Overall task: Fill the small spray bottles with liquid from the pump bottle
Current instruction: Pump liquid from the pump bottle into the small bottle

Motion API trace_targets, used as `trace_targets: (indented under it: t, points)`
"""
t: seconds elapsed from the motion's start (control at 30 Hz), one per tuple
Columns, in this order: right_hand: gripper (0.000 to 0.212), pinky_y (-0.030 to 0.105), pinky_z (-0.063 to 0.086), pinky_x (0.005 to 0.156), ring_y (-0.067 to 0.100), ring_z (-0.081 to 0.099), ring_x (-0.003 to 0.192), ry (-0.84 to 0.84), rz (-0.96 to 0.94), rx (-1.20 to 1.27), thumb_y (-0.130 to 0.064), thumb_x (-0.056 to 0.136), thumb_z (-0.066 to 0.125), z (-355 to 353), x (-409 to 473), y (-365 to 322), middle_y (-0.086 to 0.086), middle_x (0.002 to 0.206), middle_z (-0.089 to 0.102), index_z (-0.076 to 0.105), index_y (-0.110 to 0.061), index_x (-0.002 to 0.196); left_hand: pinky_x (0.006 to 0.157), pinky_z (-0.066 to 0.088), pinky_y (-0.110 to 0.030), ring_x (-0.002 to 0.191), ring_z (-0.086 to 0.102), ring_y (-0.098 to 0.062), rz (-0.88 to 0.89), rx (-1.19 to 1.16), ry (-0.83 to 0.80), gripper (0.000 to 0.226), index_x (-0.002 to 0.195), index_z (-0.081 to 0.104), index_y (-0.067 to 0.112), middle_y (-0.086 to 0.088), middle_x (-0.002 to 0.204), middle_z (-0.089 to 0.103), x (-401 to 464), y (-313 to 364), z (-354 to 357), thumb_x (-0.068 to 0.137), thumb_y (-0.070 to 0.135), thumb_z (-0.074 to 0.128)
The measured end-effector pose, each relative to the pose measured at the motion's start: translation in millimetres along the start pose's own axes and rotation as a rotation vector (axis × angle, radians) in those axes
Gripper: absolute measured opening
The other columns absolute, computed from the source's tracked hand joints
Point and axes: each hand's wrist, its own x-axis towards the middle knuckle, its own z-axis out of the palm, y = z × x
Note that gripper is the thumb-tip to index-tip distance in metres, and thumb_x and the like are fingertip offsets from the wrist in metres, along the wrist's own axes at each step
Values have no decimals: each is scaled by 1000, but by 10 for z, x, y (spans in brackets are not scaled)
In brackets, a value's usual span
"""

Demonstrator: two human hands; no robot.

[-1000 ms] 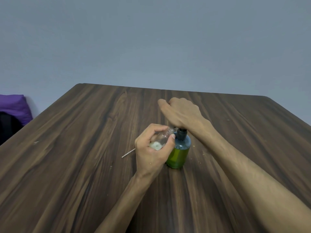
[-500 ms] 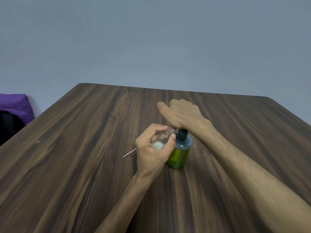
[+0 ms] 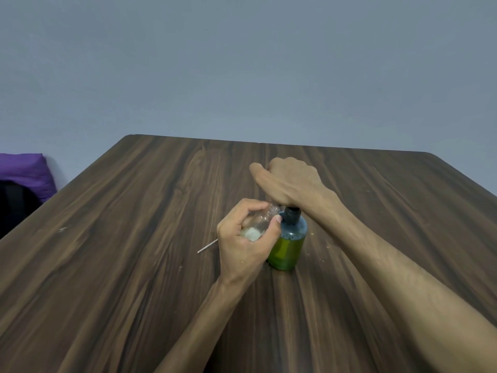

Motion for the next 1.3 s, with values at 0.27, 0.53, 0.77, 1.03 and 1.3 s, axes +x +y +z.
trace_targets:
  t: [0.27,0.53,0.77,1.03,1.3]
  points:
    - [48,34,30,58,20,46,60,28,-6,14,-43,98,33,12,-18,12,0,64,54,44,-16,60,76,61,-38,86,77,-22,20,4,3,17,99,72,13,3,93,76,1,6,-4,85,18,82]
    - [49,33,30,58,20,45,58,59,-21,17,-43,97,34,-1,-17,3,0,62,53,44,-16,58,74,62,-46,85,76,-24,13,17,-5,17,98,73,9,2,93,76,0,-22,-6,86,15,83]
    - [48,33,30,58,20,47,59,43,-13,6,-43,97,34,20,-23,2,0,63,54,44,-15,59,74,61,-40,85,76,-23,24,19,-11,18,99,73,7,1,93,76,3,-10,-9,85,9,84]
    - [48,34,30,58,20,46,60,25,7,32,-43,98,33,24,-25,8,0,65,54,44,-16,60,75,61,-43,86,76,-24,37,24,-12,17,99,73,8,4,93,75,2,-15,-9,85,9,83]
    - [47,34,28,58,20,46,61,17,8,32,-42,98,33,16,-28,1,1,66,54,44,-16,61,74,61,-44,85,76,-26,13,1,-5,17,99,72,10,1,92,75,-1,-22,1,85,14,82]
